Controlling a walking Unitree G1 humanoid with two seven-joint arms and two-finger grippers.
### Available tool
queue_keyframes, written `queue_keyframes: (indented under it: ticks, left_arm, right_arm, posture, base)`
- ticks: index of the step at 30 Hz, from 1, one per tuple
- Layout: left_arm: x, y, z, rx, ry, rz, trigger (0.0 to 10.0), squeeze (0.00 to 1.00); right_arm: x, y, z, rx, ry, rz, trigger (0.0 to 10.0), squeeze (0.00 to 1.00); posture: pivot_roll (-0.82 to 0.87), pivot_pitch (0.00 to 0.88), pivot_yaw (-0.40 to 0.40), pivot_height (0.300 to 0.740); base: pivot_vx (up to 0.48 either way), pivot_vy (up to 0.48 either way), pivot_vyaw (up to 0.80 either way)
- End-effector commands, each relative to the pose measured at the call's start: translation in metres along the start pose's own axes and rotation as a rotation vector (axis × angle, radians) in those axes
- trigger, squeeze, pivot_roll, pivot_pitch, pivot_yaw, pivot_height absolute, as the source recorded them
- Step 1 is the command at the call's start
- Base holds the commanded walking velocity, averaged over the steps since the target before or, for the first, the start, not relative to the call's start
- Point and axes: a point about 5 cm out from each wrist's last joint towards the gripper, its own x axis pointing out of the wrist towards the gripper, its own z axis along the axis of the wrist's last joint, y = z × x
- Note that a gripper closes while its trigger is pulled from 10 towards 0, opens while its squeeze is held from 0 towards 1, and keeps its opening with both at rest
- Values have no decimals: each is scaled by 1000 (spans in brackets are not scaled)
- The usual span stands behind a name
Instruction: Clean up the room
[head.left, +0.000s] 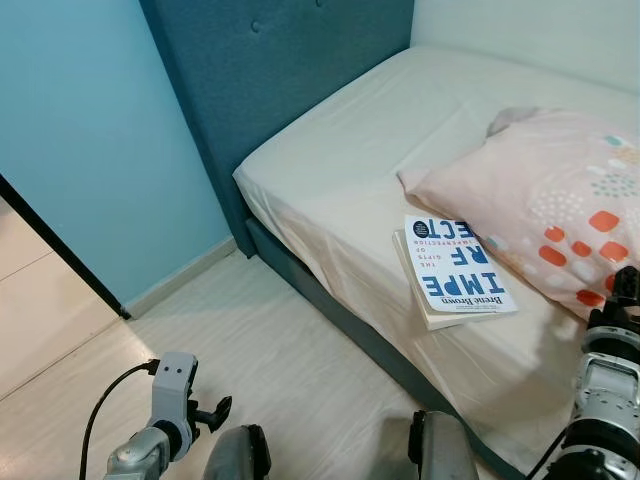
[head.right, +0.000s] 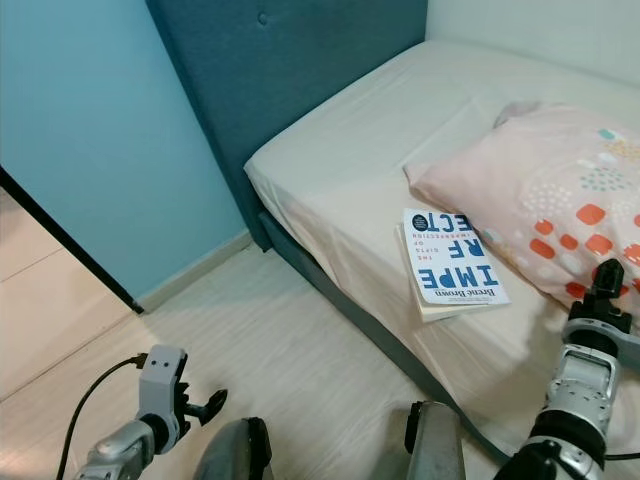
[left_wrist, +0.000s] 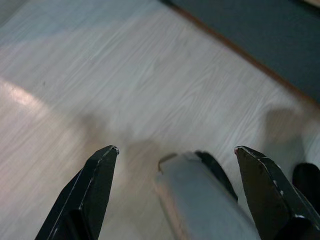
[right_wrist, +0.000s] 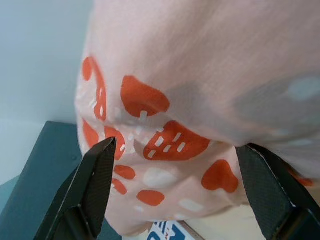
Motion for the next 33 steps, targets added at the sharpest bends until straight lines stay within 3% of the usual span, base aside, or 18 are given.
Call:
queue_keyframes:
  ticks: [1, 4, 5, 13, 20, 27, 28, 30, 31, 33]
  left_arm:
    - [-9, 5, -14, 11, 39, 5, 10000, 0]
    - [-11, 6, -16, 14, 41, 3, 10000, 0]
    - [-15, 9, -19, 33, 42, -2, 10000, 0]
    - [-26, 18, -20, 90, 31, -21, 10000, 0]
    - [-40, 30, -15, 166, 3, -63, 10000, 0]
    - [-44, 34, -6, 222, -19, -90, 10000, 0]
    - [-44, 34, 0, 237, -32, -98, 10000, 0]
    - [-44, 34, 0, 237, -32, -98, 10000, 0]
    - [-44, 35, 6, 248, -48, -105, 10000, 0]
    - [-43, 35, 11, 257, -64, -109, 10000, 0]
  right_arm:
    - [7, -2, 8, 28, -34, -45, 10000, 784]
    - [10, -1, 11, 35, -46, -56, 10000, 784]
    - [14, 1, 13, 55, -69, -97, 10000, 0]
    - [19, 3, 13, 105, -99, -130, 10000, 0]
    - [21, -3, 33, 150, -186, -165, 10000, 0]
    - [26, 3, 56, 111, -235, -133, 10000, 0]
    - [29, 8, 63, 99, -242, -110, 3843, 0]
    - [29, 8, 63, 99, -242, -110, 3843, 0]
    - [32, 13, 67, 88, -243, -90, 0, 0]
    - [35, 18, 72, 77, -243, -70, 0, 0]
  posture:
    - [86, 164, 91, 550]
    - [86, 164, 91, 550]
    - [120, 187, 93, 550]
    - [164, 219, 107, 550]
    - [220, 266, 143, 550]
    - [243, 304, 173, 550]
    - [244, 310, 174, 550]
    - [244, 310, 174, 550]
    - [246, 315, 173, 550]
    - [247, 316, 174, 550]
  base:
    - [0, 0, 0]
    - [0, 0, 0]
    - [0, 0, 0]
    - [0, 0, 0]
    - [0, 0, 0]
    - [0, 0, 0]
    - [0, 0, 0]
    - [0, 0, 0]
    - [0, 0, 0]
    - [0, 0, 0]
